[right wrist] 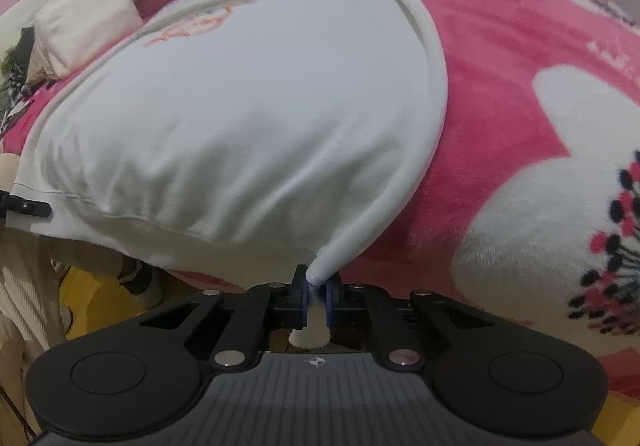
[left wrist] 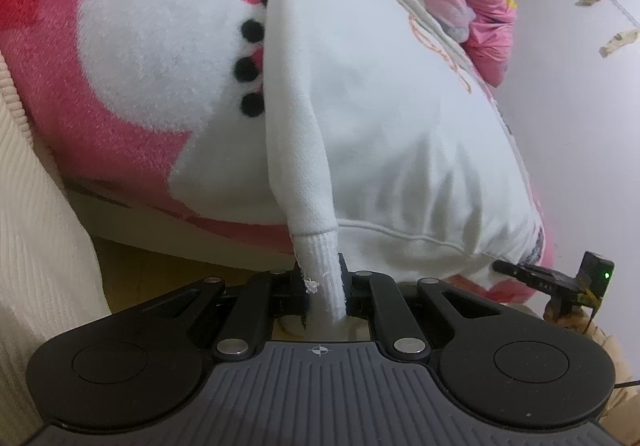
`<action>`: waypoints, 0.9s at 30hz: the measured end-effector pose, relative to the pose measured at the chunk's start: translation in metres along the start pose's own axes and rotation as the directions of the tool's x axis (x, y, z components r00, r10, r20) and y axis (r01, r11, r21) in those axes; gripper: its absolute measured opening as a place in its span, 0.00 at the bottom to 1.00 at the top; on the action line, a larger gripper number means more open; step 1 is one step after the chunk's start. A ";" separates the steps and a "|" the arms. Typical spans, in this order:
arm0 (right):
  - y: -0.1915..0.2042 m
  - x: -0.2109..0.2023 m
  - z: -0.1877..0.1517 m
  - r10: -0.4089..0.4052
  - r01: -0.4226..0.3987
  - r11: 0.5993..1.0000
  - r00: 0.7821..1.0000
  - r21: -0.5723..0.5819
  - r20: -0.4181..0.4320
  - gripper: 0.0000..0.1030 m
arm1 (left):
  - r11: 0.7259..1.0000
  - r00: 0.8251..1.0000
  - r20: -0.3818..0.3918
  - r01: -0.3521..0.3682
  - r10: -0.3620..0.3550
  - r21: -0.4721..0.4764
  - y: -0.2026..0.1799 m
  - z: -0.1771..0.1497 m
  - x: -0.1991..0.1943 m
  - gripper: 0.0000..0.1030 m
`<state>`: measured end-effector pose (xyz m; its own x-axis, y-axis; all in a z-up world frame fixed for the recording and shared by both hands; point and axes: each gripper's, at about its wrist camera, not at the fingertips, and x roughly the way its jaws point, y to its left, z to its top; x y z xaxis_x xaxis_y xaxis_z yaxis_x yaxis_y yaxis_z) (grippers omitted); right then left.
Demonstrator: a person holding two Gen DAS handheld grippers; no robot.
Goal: Fold clothes
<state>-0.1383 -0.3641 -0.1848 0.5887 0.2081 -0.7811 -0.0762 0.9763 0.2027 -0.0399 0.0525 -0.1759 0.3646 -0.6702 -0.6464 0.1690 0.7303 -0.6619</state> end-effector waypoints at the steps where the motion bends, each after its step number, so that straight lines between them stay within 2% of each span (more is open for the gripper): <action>1: 0.002 -0.007 -0.002 0.010 -0.010 1.000 1.000 0.016 0.030 0.06 | 1.000 1.000 0.002 0.010 -0.010 0.004 -0.001 0.000 -0.002 0.08; 5: 0.009 -0.034 -0.013 0.087 -0.106 0.989 0.981 0.107 0.173 0.05 | 0.997 0.997 0.021 0.069 -0.070 0.014 -0.007 -0.002 -0.012 0.08; 8: 0.012 -0.049 -0.016 0.160 -0.214 0.963 0.943 0.165 0.292 0.03 | 0.994 0.993 0.044 0.111 -0.111 0.013 -0.011 -0.002 -0.023 0.08; 10: 0.011 -0.059 -0.015 0.212 -0.305 0.932 0.897 0.196 0.389 0.03 | 0.991 0.989 0.062 0.135 -0.135 0.017 -0.015 -0.001 -0.032 0.07; 13: 0.011 -0.072 -0.012 0.274 -0.430 0.878 0.811 0.210 0.516 0.03 | 0.985 0.979 0.107 0.173 -0.174 0.018 -0.020 -0.001 -0.046 0.06; 19: 0.008 -0.086 -0.005 0.322 -0.563 0.807 0.673 0.179 0.665 0.03 | 0.970 0.949 0.207 0.242 -0.237 0.001 -0.024 -0.002 -0.073 0.05; 22: 0.003 -0.091 -0.005 0.321 -0.611 0.773 0.605 0.167 0.728 0.03 | 0.965 0.933 0.256 0.262 -0.252 -0.005 -0.026 -0.002 -0.084 0.05; 25: -0.002 -0.095 -0.011 0.314 -0.649 0.744 0.548 0.157 0.776 0.03 | 0.962 0.916 0.305 0.275 -0.260 -0.005 -0.029 -0.001 -0.094 0.04; 27: -0.005 -0.097 -0.015 0.310 -0.667 0.730 0.517 0.149 0.798 0.03 | 0.960 0.906 0.329 0.279 -0.265 0.004 -0.031 0.000 -0.100 0.04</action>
<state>-0.2068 -0.3878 -0.1189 0.9230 0.3620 0.1305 -0.3286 0.5651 0.7567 -0.0822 0.0967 -0.0907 0.5873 -0.7572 -0.2858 0.2677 0.5150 -0.8143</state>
